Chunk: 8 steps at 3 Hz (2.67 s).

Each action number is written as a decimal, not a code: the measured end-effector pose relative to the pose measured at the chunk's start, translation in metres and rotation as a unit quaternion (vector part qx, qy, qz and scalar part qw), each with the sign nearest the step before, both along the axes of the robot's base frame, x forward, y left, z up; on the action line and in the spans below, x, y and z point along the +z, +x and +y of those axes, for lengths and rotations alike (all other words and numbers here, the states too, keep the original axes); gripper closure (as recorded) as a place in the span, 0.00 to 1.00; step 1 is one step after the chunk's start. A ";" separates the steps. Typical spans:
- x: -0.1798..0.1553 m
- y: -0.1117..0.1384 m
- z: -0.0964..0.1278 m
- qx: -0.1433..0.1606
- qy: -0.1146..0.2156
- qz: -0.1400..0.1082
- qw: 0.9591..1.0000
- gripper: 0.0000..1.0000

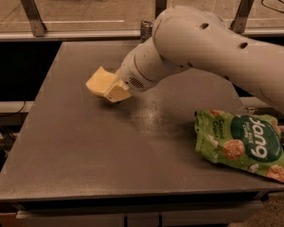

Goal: Move sponge near green rice chip bag

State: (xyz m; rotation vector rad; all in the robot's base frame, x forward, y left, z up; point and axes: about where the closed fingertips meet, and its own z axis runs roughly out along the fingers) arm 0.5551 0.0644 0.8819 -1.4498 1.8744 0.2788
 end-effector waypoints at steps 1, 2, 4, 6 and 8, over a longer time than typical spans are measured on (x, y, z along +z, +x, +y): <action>-0.004 0.017 -0.049 -0.040 -0.037 0.003 0.999 1.00; -0.003 0.018 -0.099 -0.080 -0.078 0.016 0.994 1.00; 0.000 -0.010 -0.169 -0.144 -0.132 0.054 0.979 0.91; -0.006 -0.026 -0.194 -0.173 -0.147 0.082 0.970 0.50; -0.013 -0.028 -0.198 -0.178 -0.146 0.092 0.969 0.04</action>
Offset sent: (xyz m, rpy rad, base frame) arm 0.0162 -0.1656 -0.0042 -0.2626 0.0822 -0.2667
